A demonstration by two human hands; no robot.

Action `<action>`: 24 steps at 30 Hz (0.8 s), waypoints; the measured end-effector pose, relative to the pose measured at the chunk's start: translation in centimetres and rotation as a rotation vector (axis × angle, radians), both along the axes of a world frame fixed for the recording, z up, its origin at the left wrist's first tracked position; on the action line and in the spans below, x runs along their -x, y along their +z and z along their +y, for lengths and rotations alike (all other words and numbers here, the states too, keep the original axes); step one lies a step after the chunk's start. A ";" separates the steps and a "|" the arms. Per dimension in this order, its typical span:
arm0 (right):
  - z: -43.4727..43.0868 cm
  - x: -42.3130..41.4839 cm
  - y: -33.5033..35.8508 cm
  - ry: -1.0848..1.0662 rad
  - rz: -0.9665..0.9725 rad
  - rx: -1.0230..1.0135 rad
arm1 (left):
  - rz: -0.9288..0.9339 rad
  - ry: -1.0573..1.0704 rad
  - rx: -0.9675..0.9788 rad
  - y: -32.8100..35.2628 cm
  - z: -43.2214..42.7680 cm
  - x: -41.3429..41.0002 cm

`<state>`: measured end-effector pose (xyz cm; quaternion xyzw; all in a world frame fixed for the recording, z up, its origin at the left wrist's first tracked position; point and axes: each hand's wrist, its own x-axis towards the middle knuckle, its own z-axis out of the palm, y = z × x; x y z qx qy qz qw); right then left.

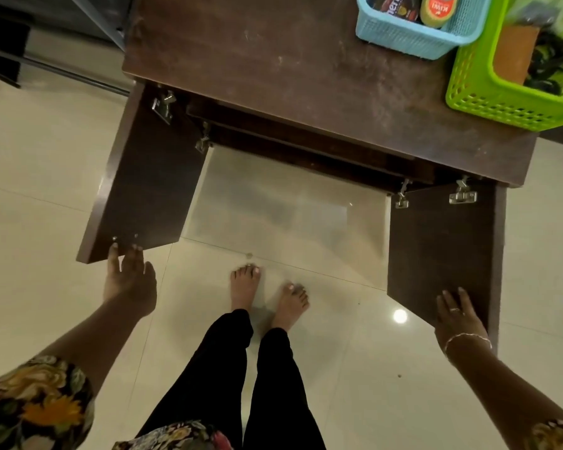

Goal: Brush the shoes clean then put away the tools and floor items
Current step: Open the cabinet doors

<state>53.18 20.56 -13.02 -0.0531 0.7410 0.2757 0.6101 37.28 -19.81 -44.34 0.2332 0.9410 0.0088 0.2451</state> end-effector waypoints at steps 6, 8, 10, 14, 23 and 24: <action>-3.1 3.2 1.9 -0.262 0.183 0.100 | -0.080 -0.188 0.739 31.6 -4.1 7.1; -5.3 5.4 3.3 -0.347 0.269 0.211 | -0.148 -0.167 0.726 32.9 -1.9 6.5; -7.8 8.1 5.6 -0.366 0.341 0.318 | -0.238 -0.114 0.663 35.9 0.1 6.3; -12.8 12.9 11.9 -0.376 0.478 0.452 | -0.188 -0.014 0.487 42.4 0.9 7.1; -23.2 20.7 26.4 -0.369 0.638 0.602 | -0.141 0.306 0.174 57.0 -5.1 6.9; -24.6 21.5 27.4 -0.355 0.638 0.615 | -0.139 0.356 0.126 58.0 -6.5 6.9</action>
